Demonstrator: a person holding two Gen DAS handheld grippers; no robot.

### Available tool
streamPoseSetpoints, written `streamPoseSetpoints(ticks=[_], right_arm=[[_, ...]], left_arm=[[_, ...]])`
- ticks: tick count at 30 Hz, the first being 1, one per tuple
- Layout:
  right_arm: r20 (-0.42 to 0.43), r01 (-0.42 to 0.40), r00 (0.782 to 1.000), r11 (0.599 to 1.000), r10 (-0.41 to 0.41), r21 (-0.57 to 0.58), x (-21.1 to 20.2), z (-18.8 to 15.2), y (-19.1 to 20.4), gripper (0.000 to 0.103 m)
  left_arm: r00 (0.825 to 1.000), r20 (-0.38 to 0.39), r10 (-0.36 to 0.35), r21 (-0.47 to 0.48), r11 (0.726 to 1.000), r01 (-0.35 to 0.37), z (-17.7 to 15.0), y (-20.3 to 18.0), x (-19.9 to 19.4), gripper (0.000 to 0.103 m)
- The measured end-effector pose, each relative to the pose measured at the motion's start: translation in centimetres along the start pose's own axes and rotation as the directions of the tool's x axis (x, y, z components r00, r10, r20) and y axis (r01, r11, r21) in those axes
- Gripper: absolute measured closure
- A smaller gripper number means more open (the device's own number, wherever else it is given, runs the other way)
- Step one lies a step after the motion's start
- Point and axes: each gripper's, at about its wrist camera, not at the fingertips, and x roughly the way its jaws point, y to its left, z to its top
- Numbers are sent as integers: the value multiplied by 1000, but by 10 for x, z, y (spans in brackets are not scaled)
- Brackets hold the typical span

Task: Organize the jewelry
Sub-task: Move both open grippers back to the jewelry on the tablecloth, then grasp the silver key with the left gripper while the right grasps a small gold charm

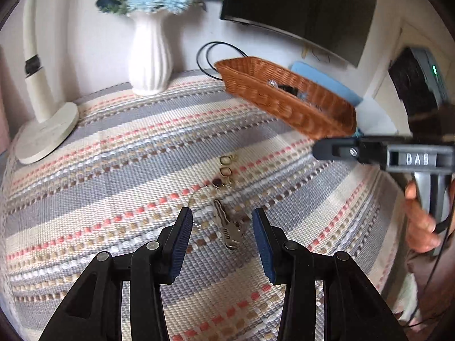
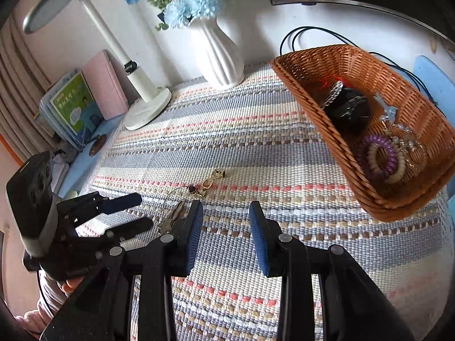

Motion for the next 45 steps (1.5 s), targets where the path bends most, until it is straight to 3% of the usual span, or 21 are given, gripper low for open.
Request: streamPoseSetpoints(ticks=[10,13,17,21,22,25,28,30,34,40,45], right_arm=[[-64,19,998,996,-24,-89,62,31,6,67],[-74,-39,997,997,35,-60,80,34,3,67],[-73,-48,996,997,44,-58,91,35,3,67],[-64,10,998,993,-18,-121,98,30,15,69],[-56,30,998,990,-37,-135,99,29,18,73],[-38,78,996,980,-86,-182,101,27,26,87],[-23,109,993,971,-117,-211,102,25,31,87],[-15,107,994,971,-112,-212,101,25,32,87],[15,68,998,981,-66,-183,90,24,25,87],[32,9,999,992,-5,-126,80,26,13,87],[38,-11,999,994,15,-113,76,25,8,87]], left_arm=[[999,-31,7,17,1000,-6,-7,-4,17,58],[999,-45,-3,18,1000,3,-10,-5,20,58],[998,-69,13,19,1000,-12,-10,-5,25,58],[997,-74,24,49,999,-21,-11,-11,27,58],[996,-76,35,59,998,-31,-11,-13,28,58],[995,-76,57,76,996,-52,-11,-16,29,62],[995,-75,65,75,995,-60,-11,-16,29,67],[996,-73,59,80,995,-53,-10,-16,29,79],[995,-65,71,91,994,-65,-11,-18,29,79],[999,42,-9,10,1000,8,-11,-4,4,79],[995,72,-76,-96,992,83,-8,19,-1,79]])
